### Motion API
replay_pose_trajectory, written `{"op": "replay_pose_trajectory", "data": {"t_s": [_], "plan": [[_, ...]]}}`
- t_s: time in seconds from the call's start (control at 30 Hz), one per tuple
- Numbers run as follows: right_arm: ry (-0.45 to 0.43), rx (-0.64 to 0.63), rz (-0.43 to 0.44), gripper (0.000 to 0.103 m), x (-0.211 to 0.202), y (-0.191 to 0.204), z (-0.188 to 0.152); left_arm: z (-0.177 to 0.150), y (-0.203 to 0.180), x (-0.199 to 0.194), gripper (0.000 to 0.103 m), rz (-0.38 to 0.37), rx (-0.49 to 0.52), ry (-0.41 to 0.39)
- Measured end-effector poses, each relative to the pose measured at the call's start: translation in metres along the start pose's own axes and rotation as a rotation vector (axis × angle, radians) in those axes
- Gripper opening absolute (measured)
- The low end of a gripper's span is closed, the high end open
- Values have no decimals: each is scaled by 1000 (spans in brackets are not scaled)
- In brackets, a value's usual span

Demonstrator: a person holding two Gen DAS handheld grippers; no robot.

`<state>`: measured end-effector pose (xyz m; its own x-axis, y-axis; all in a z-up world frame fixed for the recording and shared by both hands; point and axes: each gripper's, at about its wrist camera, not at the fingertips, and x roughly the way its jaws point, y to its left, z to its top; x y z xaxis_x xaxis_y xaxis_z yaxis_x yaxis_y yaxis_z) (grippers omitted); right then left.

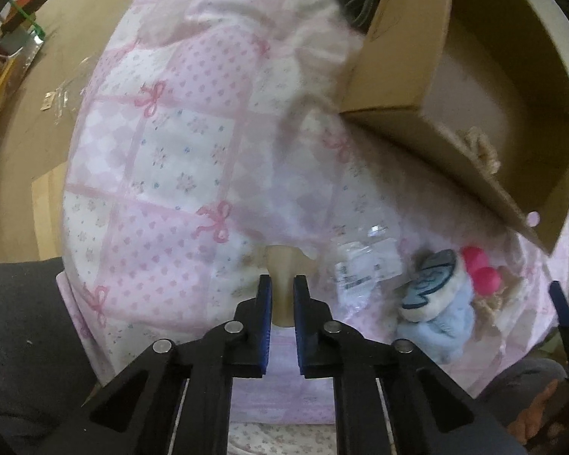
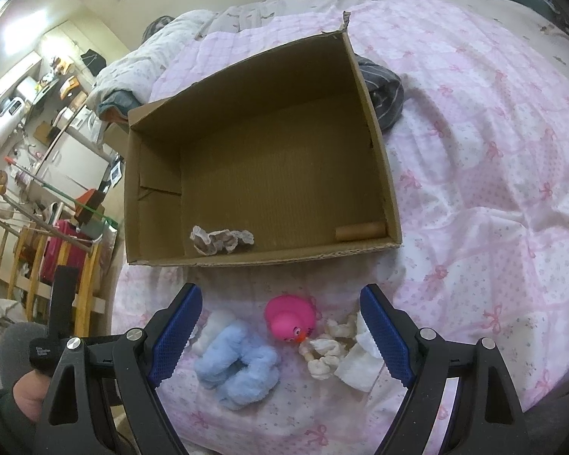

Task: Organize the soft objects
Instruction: 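Reach the left gripper to the translucent beige item and close on it, then grasp the light blue fluffy scrunchie with the right gripper while the left gripper holds the beige item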

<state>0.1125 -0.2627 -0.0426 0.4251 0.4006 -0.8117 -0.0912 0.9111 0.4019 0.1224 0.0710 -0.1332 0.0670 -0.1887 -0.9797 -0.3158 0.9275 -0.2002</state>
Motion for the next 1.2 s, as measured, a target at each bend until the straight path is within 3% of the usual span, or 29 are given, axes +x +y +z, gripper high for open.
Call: {"op": "replay_pose_trajectory", "data": {"t_s": [0.1, 0.33, 0.5, 0.57, 0.7, 0.9, 1.03, 1.2], "plan": [[-1, 1, 1, 91, 0, 0, 0, 0, 0, -13, 8, -21, 3, -42], [23, 13, 19, 91, 3, 0, -2, -11, -15, -73, 8, 8, 77, -238], [160, 136, 169, 91, 18, 1, -17, -10, -31, -82, 8, 3, 136, -295], [227, 208, 190, 91, 28, 4, -31, -9, -38, -76, 8, -1, 149, -299], [348, 328, 150, 91, 57, 10, -61, -9, -47, -75, 8, -6, 158, -308], [333, 570, 63, 93, 89, 3, -82, -5, -41, -71, 8, -27, 120, -291], [328, 546, 38, 97, 109, 27, -69, -1, -38, -71, 8, -10, 102, -293], [310, 423, -102, 97, 131, 54, -58, 0, -36, -67, 8, -14, 96, -276]]}}
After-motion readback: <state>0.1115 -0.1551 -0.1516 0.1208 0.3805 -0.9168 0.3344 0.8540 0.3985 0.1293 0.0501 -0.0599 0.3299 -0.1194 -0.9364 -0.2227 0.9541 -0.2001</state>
